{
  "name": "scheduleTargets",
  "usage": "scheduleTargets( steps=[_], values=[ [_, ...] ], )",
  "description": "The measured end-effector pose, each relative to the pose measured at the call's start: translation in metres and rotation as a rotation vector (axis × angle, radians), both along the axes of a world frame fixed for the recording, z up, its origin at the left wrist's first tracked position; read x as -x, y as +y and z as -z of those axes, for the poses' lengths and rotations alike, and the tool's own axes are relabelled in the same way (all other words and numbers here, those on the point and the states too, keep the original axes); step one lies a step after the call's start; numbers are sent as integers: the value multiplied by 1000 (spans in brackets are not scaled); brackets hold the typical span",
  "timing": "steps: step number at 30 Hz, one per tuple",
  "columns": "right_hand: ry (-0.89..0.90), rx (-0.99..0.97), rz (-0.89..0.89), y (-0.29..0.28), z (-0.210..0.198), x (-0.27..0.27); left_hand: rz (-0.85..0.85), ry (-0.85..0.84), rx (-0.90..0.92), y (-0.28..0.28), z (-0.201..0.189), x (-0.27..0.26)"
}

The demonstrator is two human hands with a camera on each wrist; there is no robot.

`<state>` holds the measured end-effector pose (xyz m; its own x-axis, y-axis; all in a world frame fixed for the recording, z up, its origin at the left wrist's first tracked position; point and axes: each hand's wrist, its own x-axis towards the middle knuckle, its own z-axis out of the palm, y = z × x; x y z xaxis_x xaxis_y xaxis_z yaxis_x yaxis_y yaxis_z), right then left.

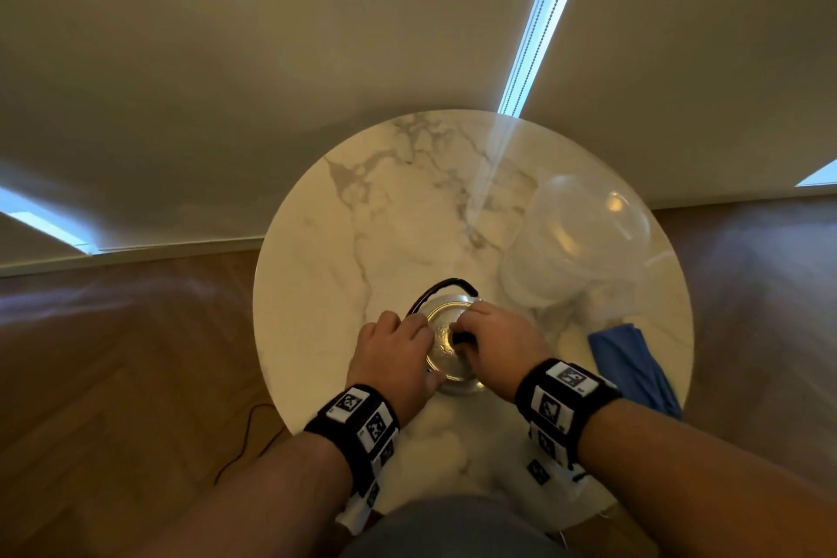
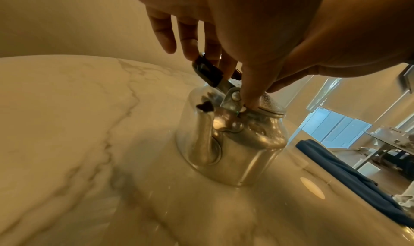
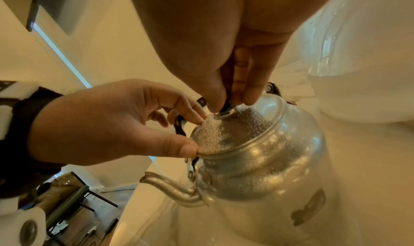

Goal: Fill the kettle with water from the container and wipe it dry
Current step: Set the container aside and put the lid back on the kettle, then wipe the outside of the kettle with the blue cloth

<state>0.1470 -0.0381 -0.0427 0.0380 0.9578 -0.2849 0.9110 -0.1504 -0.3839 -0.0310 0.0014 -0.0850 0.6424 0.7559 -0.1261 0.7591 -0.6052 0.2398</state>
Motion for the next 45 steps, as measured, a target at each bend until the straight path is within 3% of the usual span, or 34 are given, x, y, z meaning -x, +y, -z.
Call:
scheduleTargets(
  steps=[6,10,16,20,25,28,36,41,45],
  values=[
    [1,5,-6,-1,-1,1,-4,-24,59,0,3,2],
    [40,-10,25,-4,-1,1,-64,-198,246,-4,-2,-1],
    [219,-77,212,-59,10,-22,-190,-414,265,-14,-7,3],
    [228,21,449,-99,30,-75,-295,-438,287,-17,-13,-1],
    [18,143,804,-126,75,-179,-393,-394,284,-27,-16,-7],
    [-15,269,896,-129,98,-223,-447,-364,271,-39,-16,-10],
    [109,458,672,-121,99,-229,-527,-267,221,-64,-20,-26],
    [387,313,544,-119,71,-208,-534,-224,130,-84,-25,-39],
    [572,185,276,-113,21,-180,-396,-378,72,-98,-34,-61]
  ],
)
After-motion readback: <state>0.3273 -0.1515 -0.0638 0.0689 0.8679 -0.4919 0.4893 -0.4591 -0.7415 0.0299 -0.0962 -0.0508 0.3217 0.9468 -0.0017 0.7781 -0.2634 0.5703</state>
